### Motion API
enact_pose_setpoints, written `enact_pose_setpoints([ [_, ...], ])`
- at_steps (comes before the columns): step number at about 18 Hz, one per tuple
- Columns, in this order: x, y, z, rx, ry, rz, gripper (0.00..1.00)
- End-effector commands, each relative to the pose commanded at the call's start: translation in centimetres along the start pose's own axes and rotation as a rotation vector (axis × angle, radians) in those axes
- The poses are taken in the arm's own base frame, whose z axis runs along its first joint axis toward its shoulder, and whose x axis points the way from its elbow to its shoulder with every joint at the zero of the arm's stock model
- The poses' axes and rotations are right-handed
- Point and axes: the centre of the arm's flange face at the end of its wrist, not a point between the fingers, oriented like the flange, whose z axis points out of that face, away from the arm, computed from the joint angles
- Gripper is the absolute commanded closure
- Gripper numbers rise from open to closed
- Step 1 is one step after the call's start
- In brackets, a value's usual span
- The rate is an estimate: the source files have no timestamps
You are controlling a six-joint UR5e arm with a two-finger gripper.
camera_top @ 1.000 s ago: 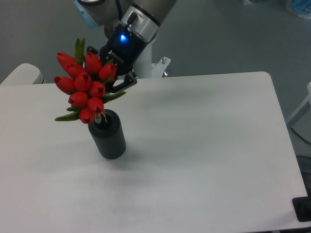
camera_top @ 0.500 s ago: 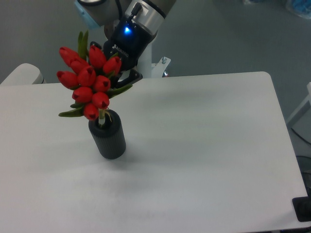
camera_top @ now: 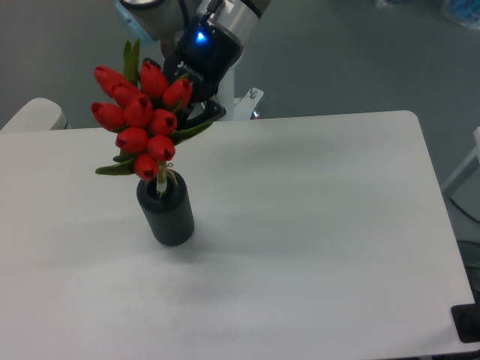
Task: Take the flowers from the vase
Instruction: 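Carry the held tulips away from the vase, clear of it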
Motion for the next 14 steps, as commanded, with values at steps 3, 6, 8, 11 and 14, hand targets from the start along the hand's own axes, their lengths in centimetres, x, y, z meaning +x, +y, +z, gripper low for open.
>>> enact_pose_setpoints([
  [3,-2.8,0.8,-2.1,0.003,-0.059,-0.023,0.68],
  [6,-5.8,2.0,-3.4,-0.002,-0.101,-0.014,0.68],
  [8,-9.0,3.3,-4.1,-0.008,-0.124,-0.006,0.68],
  [11,-12.6,3.5,-4.1,-0.014,-0.135,0.018,0.68],
  [14,-16.3,5.1,-6.3,-0.019,-0.185,0.017,0.68],
])
